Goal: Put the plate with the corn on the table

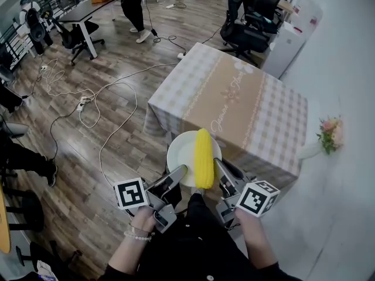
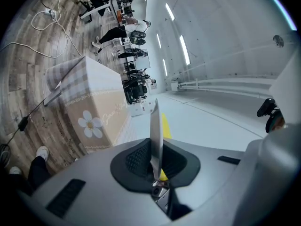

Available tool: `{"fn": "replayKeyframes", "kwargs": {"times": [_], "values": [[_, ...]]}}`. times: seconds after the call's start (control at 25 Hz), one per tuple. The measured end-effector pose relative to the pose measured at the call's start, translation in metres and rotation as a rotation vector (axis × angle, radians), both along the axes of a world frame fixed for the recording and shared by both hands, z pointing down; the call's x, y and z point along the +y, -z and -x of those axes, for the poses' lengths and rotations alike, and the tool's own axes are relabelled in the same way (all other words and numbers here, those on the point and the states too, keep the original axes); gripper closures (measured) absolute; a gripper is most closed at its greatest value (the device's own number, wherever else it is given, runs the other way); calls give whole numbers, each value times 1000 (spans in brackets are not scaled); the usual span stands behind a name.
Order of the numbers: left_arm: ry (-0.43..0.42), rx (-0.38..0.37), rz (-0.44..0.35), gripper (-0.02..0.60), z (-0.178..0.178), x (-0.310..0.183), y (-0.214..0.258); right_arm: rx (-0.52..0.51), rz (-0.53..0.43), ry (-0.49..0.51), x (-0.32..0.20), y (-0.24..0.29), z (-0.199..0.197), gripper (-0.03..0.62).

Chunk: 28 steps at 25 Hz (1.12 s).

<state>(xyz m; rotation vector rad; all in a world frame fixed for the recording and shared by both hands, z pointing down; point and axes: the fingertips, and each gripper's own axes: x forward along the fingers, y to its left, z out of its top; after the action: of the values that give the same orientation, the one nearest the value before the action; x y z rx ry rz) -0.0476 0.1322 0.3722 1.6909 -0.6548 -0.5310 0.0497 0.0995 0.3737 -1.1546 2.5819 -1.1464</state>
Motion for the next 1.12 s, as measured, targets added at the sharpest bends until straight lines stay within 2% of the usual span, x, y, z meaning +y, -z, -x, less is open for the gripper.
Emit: {"fn": "replayKeyframes", "kwargs": {"times": [1.12], "values": [[128,-3,7,549,-60,-166,-9,9,10,135,-178,-9,-55,488]]}}
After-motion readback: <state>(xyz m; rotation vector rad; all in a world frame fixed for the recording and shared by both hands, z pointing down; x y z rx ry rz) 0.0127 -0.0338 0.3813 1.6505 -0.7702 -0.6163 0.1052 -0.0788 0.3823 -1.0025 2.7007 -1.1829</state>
